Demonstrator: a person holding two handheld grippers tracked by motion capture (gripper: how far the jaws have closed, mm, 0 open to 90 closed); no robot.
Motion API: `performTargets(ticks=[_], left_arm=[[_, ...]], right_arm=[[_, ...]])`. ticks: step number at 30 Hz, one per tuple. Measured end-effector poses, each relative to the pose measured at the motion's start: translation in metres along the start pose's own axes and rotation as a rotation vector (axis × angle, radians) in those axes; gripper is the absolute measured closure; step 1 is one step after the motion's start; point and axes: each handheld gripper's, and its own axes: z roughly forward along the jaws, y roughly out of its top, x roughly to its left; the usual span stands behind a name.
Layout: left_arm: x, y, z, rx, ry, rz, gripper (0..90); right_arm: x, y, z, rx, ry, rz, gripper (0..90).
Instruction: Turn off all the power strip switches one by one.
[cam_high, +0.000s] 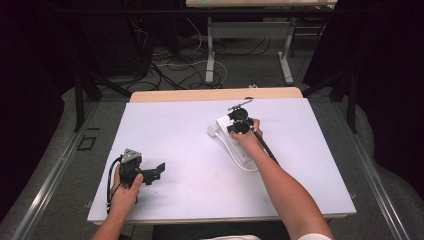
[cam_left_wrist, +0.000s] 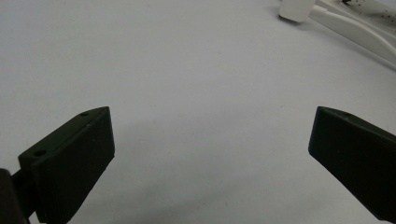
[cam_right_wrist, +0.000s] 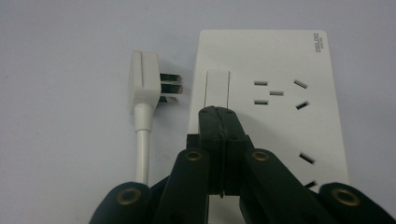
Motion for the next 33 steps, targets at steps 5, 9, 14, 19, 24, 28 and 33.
performTargets(ticks=[5, 9, 14, 19, 24, 28, 33], left_arm=[[0.0, 0.0001, -0.0005, 0.007, -0.001, 0.001, 0.4], [-0.0004, -0.0001, -0.0003, 0.007, -0.003, -0.005, 0.3], [-0.0003, -0.0002, -0.0005, 0.007, -0.004, -0.007, 0.3], [0.0004, 0.0, -0.0006, 0.009, -0.004, -0.007, 0.4], [0.0008, 0.0002, -0.0011, 0.012, -0.003, -0.005, 0.4], [0.0013, 0.0003, -0.0013, 0.012, -0.001, 0.003, 0.3], [0.0014, 0.0003, -0.0013, 0.01, -0.002, 0.003, 0.3]], right_arm=[[0.0, -0.0003, 0.0003, -0.005, 0.006, 0.003, 90.0], [0.0001, -0.0005, 0.0009, -0.003, 0.005, 0.008, 90.0], [-0.0009, -0.0017, 0.0022, -0.006, 0.001, -0.005, 90.0], [-0.0005, -0.0009, 0.002, 0.001, 0.006, 0.005, 90.0], [-0.0016, 0.0004, 0.0018, 0.003, -0.005, 0.002, 90.0], [-0.0017, 0.0017, -0.0001, 0.003, -0.002, 0.01, 90.0], [-0.0011, 0.0043, -0.0012, -0.003, -0.009, -0.002, 90.0]])
